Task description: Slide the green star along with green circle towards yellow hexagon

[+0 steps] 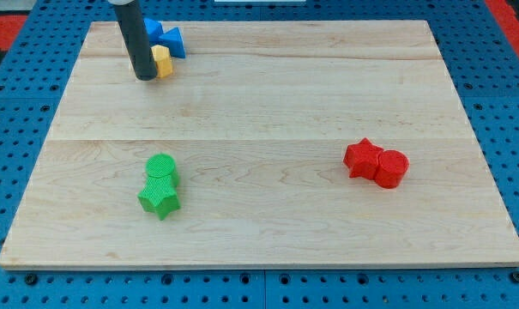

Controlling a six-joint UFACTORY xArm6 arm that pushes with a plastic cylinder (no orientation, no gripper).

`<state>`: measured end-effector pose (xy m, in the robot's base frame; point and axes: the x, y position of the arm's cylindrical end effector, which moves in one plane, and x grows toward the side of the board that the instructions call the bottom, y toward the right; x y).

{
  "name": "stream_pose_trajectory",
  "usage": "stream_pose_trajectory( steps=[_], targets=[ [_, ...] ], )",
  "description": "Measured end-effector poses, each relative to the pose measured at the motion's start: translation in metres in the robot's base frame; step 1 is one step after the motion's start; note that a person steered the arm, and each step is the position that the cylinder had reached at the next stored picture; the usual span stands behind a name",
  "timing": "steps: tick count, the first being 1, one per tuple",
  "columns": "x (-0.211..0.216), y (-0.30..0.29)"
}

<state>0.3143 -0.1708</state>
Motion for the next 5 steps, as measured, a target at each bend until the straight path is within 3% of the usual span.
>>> stream_pose_trajectory(
  steps=[1, 3, 4, 5],
  targets=[
    [0.001, 0.0],
    [0.042, 0.007],
    [0.059, 0.039],
    [0.059, 0.132]
  ],
)
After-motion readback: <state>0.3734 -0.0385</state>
